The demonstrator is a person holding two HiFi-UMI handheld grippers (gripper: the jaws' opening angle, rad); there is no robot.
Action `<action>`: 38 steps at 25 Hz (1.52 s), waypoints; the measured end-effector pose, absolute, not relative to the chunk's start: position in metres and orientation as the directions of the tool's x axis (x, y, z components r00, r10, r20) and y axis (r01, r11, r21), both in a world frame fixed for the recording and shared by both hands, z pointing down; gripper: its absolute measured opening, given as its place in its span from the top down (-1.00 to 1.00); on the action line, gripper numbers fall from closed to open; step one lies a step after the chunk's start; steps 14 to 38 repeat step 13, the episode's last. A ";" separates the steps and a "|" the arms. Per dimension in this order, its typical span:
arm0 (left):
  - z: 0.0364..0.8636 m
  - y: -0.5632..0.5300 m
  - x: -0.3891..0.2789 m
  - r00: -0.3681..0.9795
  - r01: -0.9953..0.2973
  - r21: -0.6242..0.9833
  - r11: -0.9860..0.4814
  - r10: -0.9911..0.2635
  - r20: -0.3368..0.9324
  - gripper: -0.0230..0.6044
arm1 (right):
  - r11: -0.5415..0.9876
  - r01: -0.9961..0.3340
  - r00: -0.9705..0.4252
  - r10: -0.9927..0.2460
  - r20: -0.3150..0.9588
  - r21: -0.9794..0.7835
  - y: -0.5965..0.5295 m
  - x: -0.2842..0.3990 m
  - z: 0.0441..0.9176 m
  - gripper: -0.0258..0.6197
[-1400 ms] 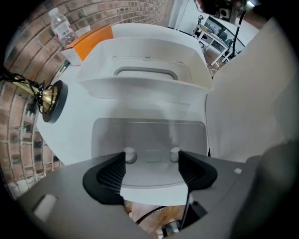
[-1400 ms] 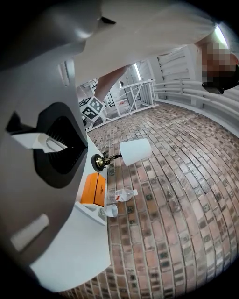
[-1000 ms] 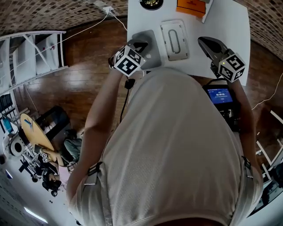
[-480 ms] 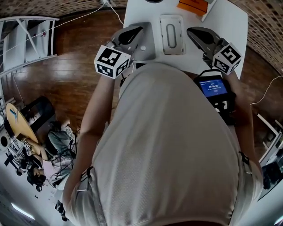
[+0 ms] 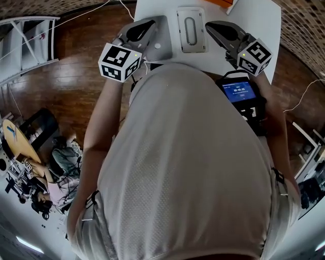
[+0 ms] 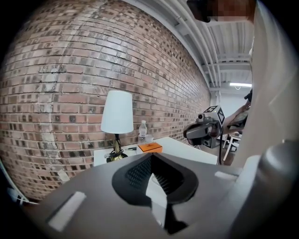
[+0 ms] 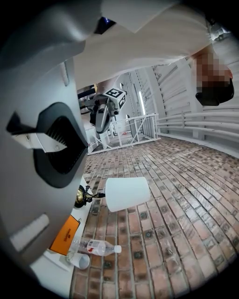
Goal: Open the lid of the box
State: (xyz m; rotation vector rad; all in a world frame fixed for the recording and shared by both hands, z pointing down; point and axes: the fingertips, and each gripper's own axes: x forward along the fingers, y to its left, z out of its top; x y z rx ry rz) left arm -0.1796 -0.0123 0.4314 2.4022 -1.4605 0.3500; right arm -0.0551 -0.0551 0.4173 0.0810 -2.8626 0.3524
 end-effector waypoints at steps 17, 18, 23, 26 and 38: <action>0.429 -0.020 -0.171 0.460 -0.885 0.115 -0.452 -0.807 0.369 0.93 | 0.969 -0.093 -0.965 -0.031 0.261 -0.230 -0.056 -0.053 0.418 0.92; 0.429 -0.020 -0.171 0.460 -0.885 0.115 -0.452 -0.807 0.369 0.93 | 0.969 -0.093 -0.965 -0.031 0.261 -0.230 -0.056 -0.053 0.418 0.92; 0.429 -0.020 -0.171 0.460 -0.885 0.115 -0.452 -0.807 0.369 0.93 | 0.969 -0.093 -0.965 -0.031 0.261 -0.230 -0.056 -0.053 0.418 0.92; 0.429 -0.020 -0.171 0.460 -0.885 0.115 -0.452 -0.807 0.369 0.93 | 0.969 -0.093 -0.965 -0.031 0.261 -0.230 -0.056 -0.053 0.418 0.92; 0.429 -0.020 -0.171 0.460 -0.885 0.115 -0.452 -0.807 0.369 0.93 | 0.969 -0.093 -0.965 -0.031 0.261 -0.230 -0.056 -0.053 0.418 0.92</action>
